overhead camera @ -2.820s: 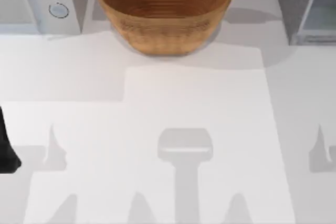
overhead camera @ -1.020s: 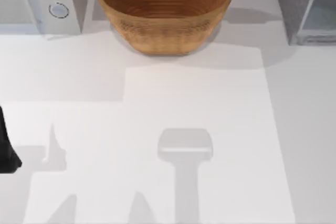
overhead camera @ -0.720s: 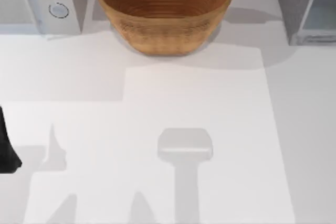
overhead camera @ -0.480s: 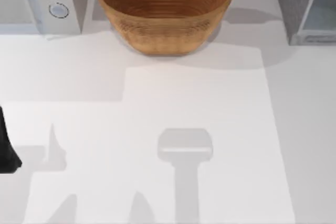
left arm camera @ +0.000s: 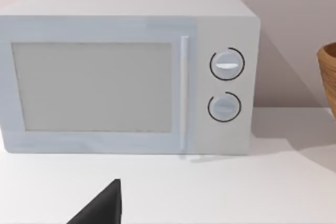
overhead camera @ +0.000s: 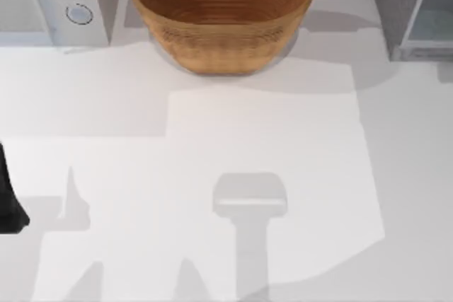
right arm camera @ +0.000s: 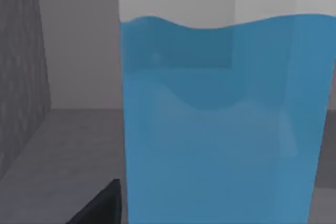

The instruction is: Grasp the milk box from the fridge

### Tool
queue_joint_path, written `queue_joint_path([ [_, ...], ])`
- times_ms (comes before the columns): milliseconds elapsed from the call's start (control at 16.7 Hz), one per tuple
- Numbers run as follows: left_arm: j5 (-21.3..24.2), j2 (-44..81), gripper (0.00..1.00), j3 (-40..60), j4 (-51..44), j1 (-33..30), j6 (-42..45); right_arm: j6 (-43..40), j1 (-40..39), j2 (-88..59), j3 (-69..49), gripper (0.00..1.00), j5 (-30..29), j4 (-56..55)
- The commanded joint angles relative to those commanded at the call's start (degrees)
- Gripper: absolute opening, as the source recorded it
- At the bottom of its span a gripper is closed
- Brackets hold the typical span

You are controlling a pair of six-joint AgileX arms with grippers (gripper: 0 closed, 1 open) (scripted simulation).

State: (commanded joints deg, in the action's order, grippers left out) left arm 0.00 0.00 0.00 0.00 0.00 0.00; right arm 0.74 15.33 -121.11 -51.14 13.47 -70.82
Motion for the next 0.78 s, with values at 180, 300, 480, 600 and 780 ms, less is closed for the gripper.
queue_joint_path([
  [180, 0.00, 0.00, 1.00, 0.00, 0.00, 0.00, 0.00, -0.13, -2.37, -1.78, -4.54, 1.00, -2.49, 3.54],
  [300, 0.00, 0.00, 1.00, 0.00, 0.00, 0.00, 0.00, -0.14, -2.54, -1.90, -4.83, 1.00, -2.65, 3.78],
  [480, 0.00, 0.00, 1.00, 0.00, 0.00, 0.00, 0.00, -0.13, -2.30, -1.76, -4.82, 1.00, -2.52, 3.74],
  [600, 0.00, 0.00, 1.00, 0.00, 0.00, 0.00, 0.00, -0.15, -2.56, -3.23, -6.97, 1.00, -2.70, 4.85],
  [780, 0.00, 0.00, 1.00, 0.00, 0.00, 0.00, 0.00, -0.18, -3.18, -6.73, -14.09, 1.00, -3.37, 7.99],
])
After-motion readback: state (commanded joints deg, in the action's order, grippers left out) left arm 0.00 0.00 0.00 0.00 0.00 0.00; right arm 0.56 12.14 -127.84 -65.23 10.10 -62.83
